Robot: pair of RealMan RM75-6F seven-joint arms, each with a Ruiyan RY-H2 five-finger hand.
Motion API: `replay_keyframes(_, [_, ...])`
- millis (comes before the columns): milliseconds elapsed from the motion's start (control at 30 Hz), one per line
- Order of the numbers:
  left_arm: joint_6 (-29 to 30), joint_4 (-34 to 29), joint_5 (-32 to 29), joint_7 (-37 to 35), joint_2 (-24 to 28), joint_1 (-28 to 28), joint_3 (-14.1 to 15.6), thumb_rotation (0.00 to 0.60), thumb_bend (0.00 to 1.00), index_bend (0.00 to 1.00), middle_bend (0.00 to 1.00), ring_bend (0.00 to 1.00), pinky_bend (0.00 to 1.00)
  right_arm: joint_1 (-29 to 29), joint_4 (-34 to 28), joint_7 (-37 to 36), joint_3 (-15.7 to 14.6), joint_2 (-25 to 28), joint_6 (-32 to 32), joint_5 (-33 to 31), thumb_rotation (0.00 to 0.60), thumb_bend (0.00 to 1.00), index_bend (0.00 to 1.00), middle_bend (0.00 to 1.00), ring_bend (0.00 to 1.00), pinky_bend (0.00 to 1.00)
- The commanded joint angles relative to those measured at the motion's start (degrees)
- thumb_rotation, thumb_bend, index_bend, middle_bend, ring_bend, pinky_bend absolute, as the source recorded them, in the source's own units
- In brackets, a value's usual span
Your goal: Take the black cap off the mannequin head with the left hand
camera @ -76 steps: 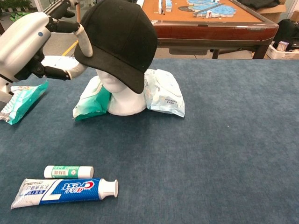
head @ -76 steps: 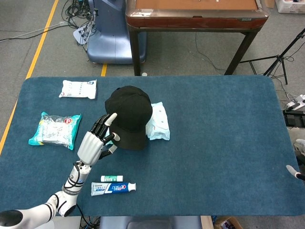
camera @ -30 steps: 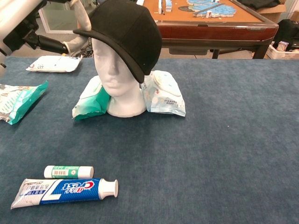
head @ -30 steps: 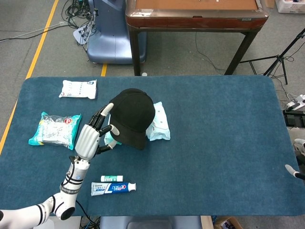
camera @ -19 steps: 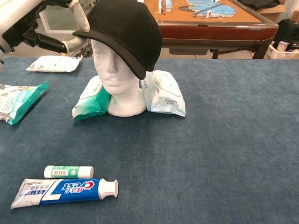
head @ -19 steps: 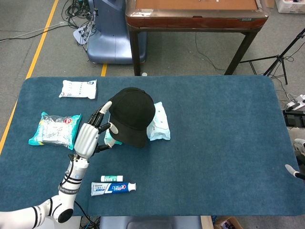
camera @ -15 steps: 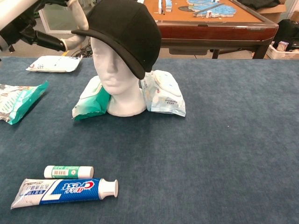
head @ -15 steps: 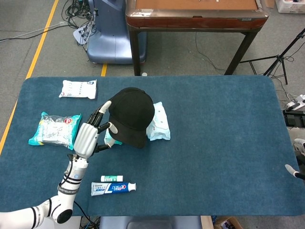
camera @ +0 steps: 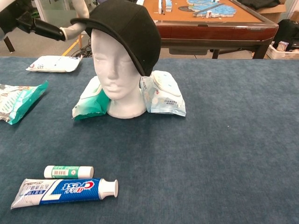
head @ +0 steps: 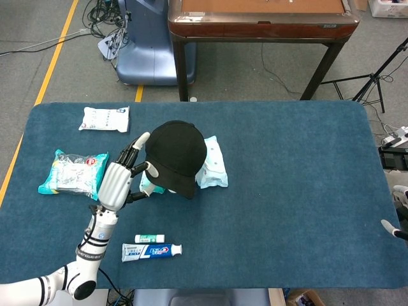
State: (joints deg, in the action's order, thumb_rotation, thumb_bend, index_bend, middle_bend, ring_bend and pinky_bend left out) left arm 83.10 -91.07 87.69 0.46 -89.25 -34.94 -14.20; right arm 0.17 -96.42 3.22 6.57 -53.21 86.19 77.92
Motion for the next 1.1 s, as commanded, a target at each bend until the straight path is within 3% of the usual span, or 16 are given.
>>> replay_keyframes(33, [-0.3,-0.4,-0.1,0.4,0.2,-0.2,-0.3,0.6,0.36,0.61,0.0,0.0,0.1,0.0,0.0,0.0,0.0,0.0,0.0,0.0,0.6,0.0,0.29,0.32,0.19,0.38])
replay_keyframes(600, [-3.1,-4.3,-2.4,3.8,1.7,-1.8,-2.9,0.6,0.36,0.61,0.0,0.0,0.1,0.1,0.2,-0.6,0.1,0.2,-0.3,-0.3,0.6,0.0,0.29,0.32,0.19,0.38])
replay_keyframes(1100, [-6.9,-6.7,-9.1,5.3,4.3,-4.0,-7.5,0.6,0.36,0.61,0.0,0.0,0.1,0.4,0.3,-0.5,0.1,0.1,-0.7,-0.5,0.6,0.0,0.29,0.32,0.19,0.38])
